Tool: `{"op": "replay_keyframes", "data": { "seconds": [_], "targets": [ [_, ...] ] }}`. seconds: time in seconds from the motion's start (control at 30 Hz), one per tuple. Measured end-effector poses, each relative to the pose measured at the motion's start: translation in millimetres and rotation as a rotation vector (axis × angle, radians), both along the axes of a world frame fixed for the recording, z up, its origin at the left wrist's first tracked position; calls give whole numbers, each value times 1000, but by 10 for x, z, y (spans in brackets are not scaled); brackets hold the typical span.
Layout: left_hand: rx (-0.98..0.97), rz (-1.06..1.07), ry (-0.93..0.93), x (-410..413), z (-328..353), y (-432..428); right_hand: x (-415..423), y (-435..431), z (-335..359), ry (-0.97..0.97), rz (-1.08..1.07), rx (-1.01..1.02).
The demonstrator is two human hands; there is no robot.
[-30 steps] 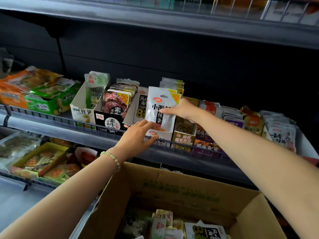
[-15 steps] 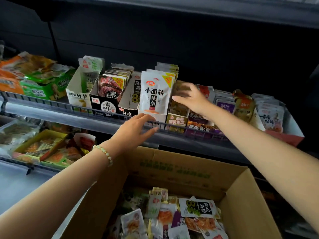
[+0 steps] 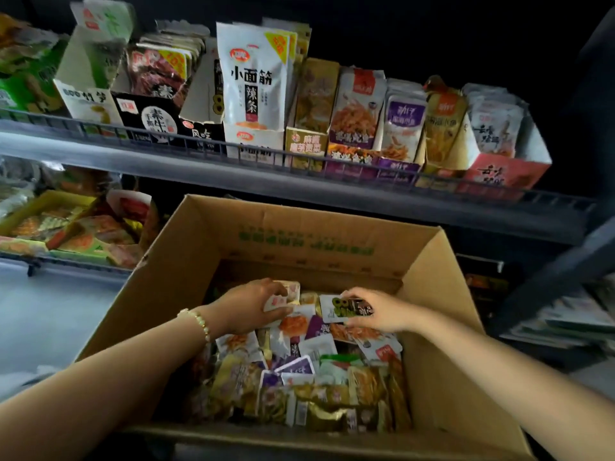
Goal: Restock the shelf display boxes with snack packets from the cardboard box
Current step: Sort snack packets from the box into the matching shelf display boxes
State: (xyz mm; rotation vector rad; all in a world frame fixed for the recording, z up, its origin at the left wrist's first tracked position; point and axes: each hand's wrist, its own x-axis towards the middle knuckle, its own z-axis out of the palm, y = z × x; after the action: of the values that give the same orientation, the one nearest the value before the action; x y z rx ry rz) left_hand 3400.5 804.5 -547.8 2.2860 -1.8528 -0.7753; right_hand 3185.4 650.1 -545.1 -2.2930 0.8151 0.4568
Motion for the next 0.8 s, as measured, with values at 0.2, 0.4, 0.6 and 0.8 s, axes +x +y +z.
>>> {"op": "replay_keyframes", "data": {
  "seconds": [0.2, 0.4, 0.6, 0.8],
  "targets": [
    [186, -26, 158, -209, -344, -116, 42, 27, -219, 236, 107, 89],
    [326, -129, 234, -533, -678, -215, 54, -16, -202, 245, 66, 101],
    [408, -155, 322, -590, -819, -245, 68, -3, -143, 215, 46, 99],
    [400, -198, 312, -630, -902, -30, 66, 26, -103, 185, 33, 93]
  ]
}}
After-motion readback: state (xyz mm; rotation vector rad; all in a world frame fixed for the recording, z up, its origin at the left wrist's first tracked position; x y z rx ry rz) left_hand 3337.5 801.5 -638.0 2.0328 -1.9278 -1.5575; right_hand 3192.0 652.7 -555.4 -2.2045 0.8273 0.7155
